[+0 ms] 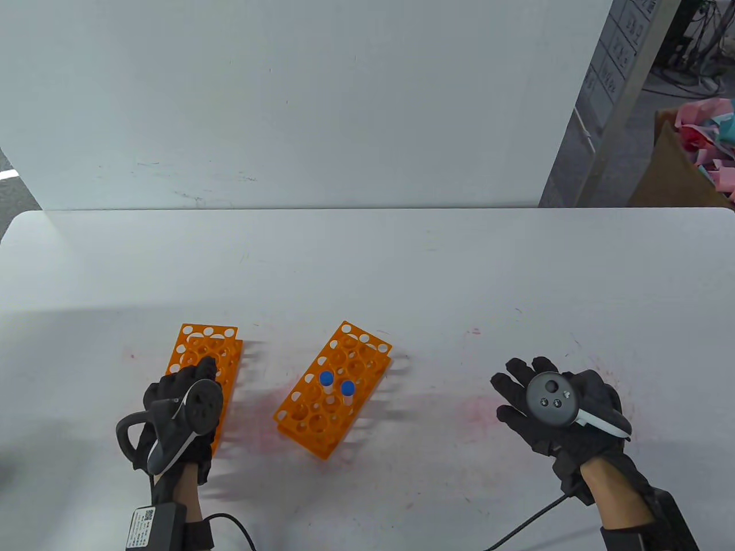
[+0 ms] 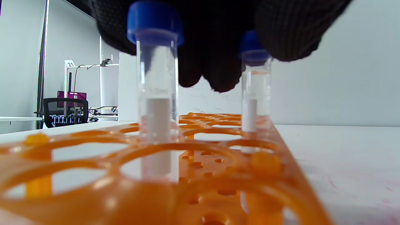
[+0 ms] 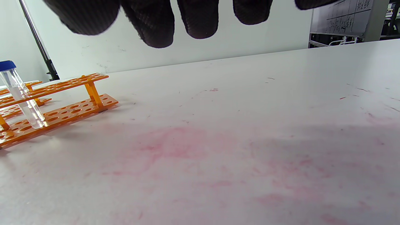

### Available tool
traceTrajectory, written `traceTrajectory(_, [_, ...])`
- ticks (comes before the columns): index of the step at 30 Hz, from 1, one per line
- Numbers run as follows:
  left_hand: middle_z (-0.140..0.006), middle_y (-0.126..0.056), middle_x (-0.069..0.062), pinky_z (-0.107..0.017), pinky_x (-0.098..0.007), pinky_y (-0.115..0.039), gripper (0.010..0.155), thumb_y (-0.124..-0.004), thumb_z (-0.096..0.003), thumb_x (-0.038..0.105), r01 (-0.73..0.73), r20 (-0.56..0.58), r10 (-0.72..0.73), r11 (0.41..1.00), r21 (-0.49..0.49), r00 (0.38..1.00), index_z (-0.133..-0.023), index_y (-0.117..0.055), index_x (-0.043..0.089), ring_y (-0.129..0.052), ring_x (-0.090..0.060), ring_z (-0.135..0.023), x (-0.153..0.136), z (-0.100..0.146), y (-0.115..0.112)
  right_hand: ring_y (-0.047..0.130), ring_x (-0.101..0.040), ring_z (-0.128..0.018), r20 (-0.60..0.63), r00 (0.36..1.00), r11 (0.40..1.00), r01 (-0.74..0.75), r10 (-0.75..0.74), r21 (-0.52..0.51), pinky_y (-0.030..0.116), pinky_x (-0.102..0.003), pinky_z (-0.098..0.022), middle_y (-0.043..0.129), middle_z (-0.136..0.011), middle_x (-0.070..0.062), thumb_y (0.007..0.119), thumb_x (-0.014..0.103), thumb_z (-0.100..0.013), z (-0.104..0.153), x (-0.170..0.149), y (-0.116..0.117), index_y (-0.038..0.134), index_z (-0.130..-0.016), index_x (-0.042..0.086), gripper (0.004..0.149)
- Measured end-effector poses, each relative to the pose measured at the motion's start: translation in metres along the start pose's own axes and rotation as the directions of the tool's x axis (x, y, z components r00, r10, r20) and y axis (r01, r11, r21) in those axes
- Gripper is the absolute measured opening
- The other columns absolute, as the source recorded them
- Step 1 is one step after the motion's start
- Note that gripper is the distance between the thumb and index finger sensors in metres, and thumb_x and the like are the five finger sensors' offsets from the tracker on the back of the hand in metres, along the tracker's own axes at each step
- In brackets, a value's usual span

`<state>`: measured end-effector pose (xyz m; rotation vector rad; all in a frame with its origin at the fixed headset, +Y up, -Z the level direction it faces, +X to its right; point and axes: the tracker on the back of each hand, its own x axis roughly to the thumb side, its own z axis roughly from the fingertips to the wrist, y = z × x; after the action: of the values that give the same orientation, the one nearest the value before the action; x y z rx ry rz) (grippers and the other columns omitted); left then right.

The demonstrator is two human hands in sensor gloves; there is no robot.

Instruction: Transfer 4 test tubes between racks (Left hand only)

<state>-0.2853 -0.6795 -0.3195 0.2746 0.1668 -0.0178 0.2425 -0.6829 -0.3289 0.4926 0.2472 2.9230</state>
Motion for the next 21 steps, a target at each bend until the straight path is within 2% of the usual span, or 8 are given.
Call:
traceTrajectory(5, [-0.095, -0.089, -0.001, -0.066, -0.057, -0.074, 0.054, -0.077, -0.0473, 0.045, -0.016, 0.002, 0.016, 1.0, -0.009, 1.0, -0.099, -0.072, 0.033, -0.091, -0.029, -0.085, -0.002, 0.001, 0.0, 0.035, -0.054, -0.104, -0.001, 1.0, 1.0, -0.001, 0.001, 0.002, 0.037, -0.078, -0.066, 0.039, -0.12, -0.012, 0.056, 0.054, -0.054, 0.0, 0.0, 0.0, 0.049, -0.109, 0.027, 0.061])
traceTrajectory(11, [-0.101, -0.084, -0.003, -0.067, -0.058, -0.072, 0.056, -0.076, -0.0472, 0.047, -0.03, 0.018, 0.03, 0.999, 0.039, 0.999, -0.101, -0.069, 0.032, -0.087, -0.031, -0.09, -0.001, 0.005, 0.011, 0.035, -0.054, -0.104, -0.001, 1.0, 1.0, 0.003, -0.003, -0.007, 0.037, -0.078, -0.066, 0.039, -0.12, -0.012, 0.056, 0.054, -0.054, 0.001, 0.0, -0.001, 0.049, -0.109, 0.027, 0.061])
traceTrajectory(21, [-0.102, -0.084, -0.003, -0.067, -0.058, -0.072, 0.056, -0.076, -0.0474, 0.047, -0.138, 0.149, 0.124, 0.987, 0.087, 0.981, -0.101, -0.07, 0.032, -0.086, -0.032, -0.091, 0.031, 0.013, 0.027, 0.035, -0.054, -0.104, 0.009, 1.0, 1.0, -0.003, 0.003, -0.017, 0.037, -0.078, -0.066, 0.039, -0.12, -0.012, 0.056, 0.053, -0.054, 0.001, 0.0, -0.001, 0.049, -0.109, 0.027, 0.061])
